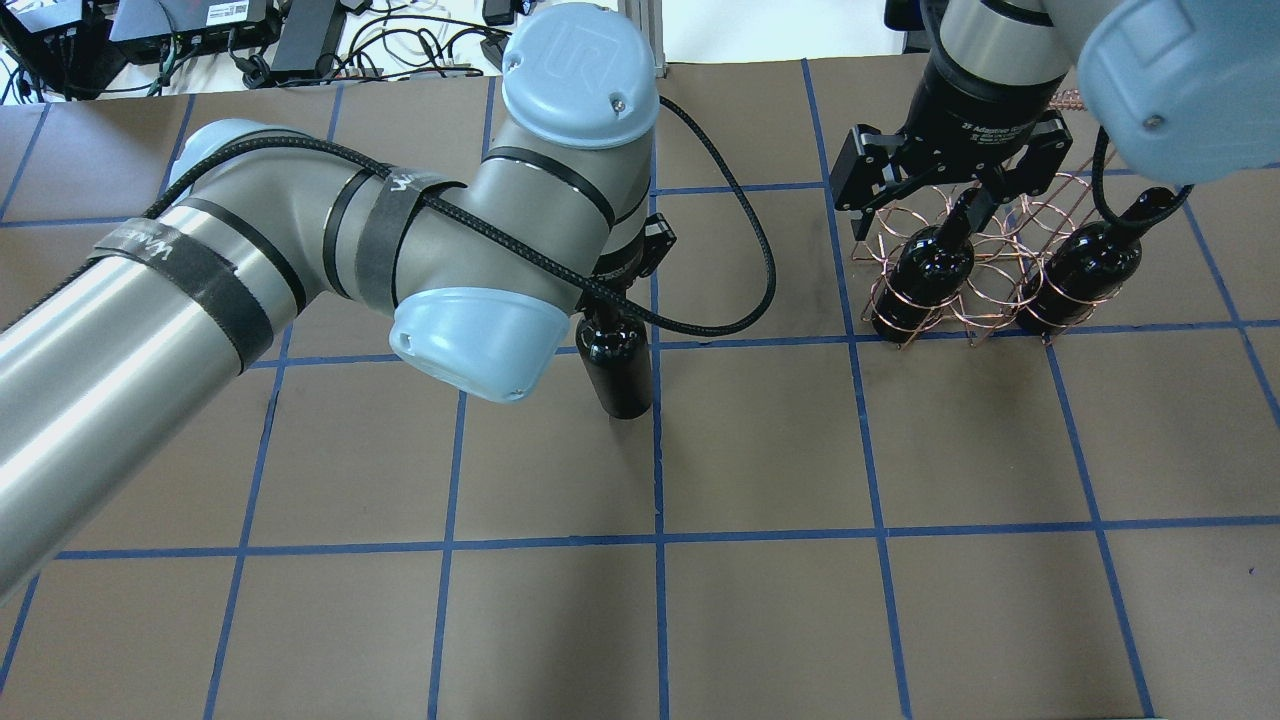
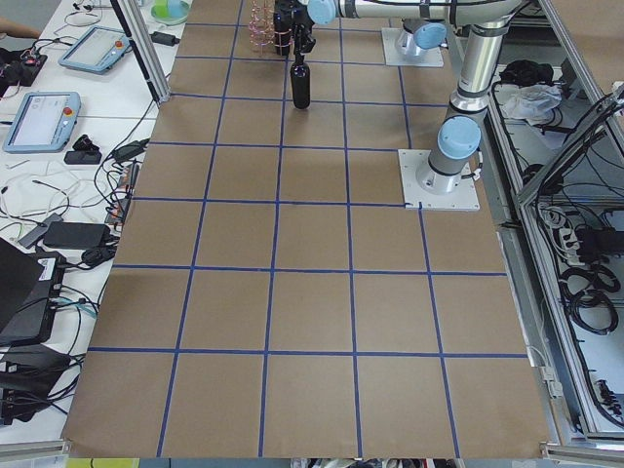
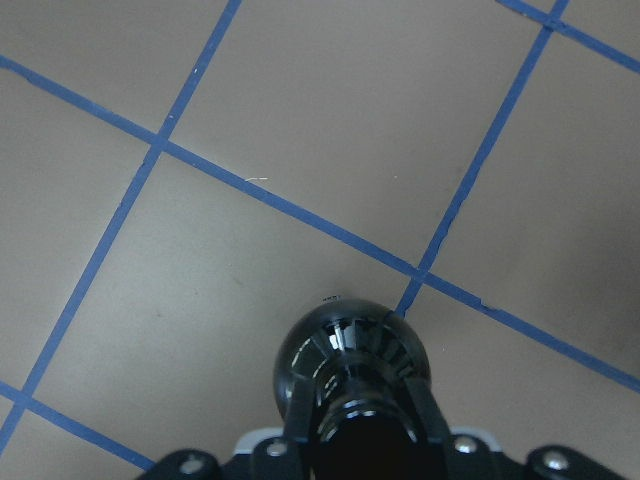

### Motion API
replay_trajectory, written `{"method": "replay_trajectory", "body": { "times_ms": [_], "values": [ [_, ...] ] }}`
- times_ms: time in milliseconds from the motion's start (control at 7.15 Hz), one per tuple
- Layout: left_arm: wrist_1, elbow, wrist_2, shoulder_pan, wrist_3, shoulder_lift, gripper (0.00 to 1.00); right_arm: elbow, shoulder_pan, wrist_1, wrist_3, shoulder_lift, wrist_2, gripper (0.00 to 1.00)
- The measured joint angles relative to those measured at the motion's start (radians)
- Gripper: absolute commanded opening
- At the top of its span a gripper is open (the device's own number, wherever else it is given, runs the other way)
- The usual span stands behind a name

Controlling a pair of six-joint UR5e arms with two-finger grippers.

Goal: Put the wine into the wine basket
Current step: 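Set the bottle upright on the table and open the left gripper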

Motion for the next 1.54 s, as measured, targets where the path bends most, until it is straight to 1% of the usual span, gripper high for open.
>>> {"method": "replay_trajectory", "body": {
  "times_ms": [559,699,839,978,1118,1398,1538],
  "values": [
    [-0.002,-0.010,0.001,0.000,-0.002,-0.002,0.25,0.000,0.000,0.000,0.000,0.001,0.000,1.00],
    [-0.004,-0.010,0.000,0.000,-0.003,-0.003,0.28,0.000,0.000,0.000,0.000,0.001,0.000,1.00],
    [-0.008,-0.011,-0.002,0.000,-0.007,-0.003,0.28,0.000,0.000,0.000,0.000,0.001,0.000,1.00],
    [-0.011,-0.012,-0.002,0.000,-0.013,-0.004,0.31,0.000,0.000,0.000,0.000,0.001,0.000,1.00],
    [-0.012,-0.012,-0.002,0.000,-0.016,-0.004,0.52,0.000,0.000,0.000,0.000,0.001,0.000,1.00],
    [-0.013,-0.013,-0.001,0.000,-0.018,-0.004,0.79,0.000,0.000,0.000,0.000,0.000,0.000,1.00],
    [-0.014,-0.016,0.000,-0.001,-0.019,-0.004,0.99,0.000,0.000,0.000,0.000,0.000,0.000,1.00]
  ]
}}
